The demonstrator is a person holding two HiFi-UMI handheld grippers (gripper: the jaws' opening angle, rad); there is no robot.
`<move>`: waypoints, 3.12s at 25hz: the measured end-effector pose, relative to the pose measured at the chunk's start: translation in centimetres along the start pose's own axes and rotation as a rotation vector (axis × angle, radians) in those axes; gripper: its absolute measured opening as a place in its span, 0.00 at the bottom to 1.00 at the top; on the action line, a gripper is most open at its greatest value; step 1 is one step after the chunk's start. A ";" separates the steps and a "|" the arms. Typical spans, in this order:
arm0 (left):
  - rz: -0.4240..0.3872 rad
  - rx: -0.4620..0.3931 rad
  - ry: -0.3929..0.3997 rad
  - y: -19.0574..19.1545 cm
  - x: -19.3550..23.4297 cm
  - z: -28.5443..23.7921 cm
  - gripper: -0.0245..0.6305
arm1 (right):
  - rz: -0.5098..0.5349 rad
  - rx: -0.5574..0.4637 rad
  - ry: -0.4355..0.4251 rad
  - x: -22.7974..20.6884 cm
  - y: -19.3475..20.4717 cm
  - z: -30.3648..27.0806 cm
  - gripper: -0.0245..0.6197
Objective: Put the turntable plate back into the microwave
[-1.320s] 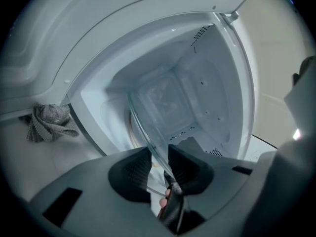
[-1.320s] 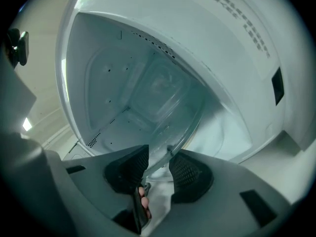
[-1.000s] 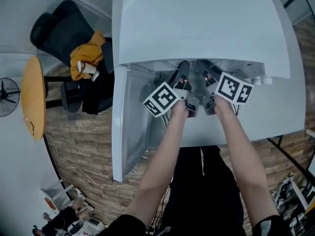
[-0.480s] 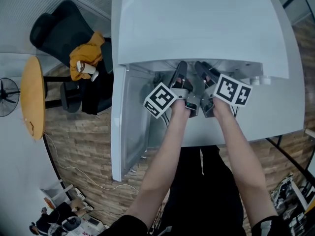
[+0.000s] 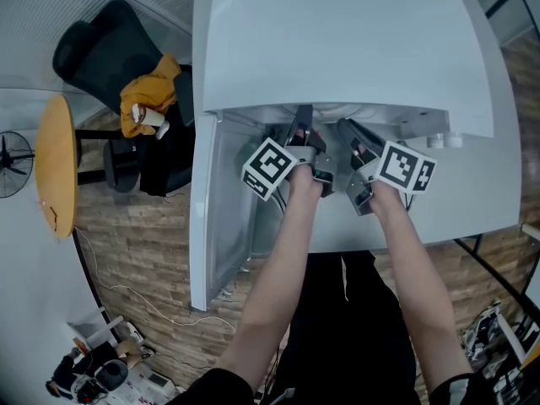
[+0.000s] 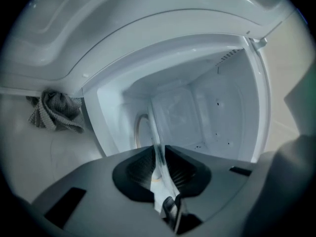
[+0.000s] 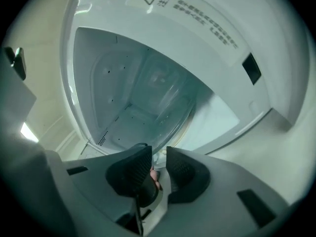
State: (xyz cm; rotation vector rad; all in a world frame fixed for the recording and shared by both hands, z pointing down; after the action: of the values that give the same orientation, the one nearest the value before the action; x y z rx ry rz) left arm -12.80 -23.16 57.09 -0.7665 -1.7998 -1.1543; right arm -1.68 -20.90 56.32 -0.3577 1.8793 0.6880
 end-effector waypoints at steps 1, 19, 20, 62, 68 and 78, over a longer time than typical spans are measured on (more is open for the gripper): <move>0.000 0.002 -0.004 0.0 0.2 0.0 0.12 | -0.027 0.001 -0.017 0.1 0.2 -0.1 0.16; -0.171 0.133 -0.045 0.8 0.0 -0.5 0.17 | -0.159 -0.133 -0.054 -0.7 -0.5 -0.9 0.10; -0.172 0.143 -0.043 0.9 -0.1 -0.5 0.17 | -0.155 -0.140 -0.048 -0.7 -0.6 -0.8 0.10; -0.179 0.129 -0.071 2.4 1.0 1.6 0.12 | -0.022 -0.144 0.062 -1.4 -1.0 1.7 0.05; -0.205 0.127 -0.084 2.9 0.1 3.4 0.13 | 0.065 -0.098 0.075 -0.6 0.2 3.7 0.05; -0.337 0.118 -0.066 3.9 -4.2 7.3 0.13 | 0.280 -0.045 0.109 1.6 1.6 7.4 0.05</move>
State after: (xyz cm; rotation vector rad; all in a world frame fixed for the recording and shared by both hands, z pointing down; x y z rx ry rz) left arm -9.96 -15.17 53.36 -0.4464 -2.0878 -1.2328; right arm 2.28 -14.98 53.29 -0.1630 2.0419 0.9146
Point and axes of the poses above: the fingertips, and each gripper's own axes: z backward along the fingers, x to its left, y out of its underside, the point moved 2 cm from there along z, backward along the fingers, and after that the axes turned 7 degrees about -z, right-handed, at the moved point
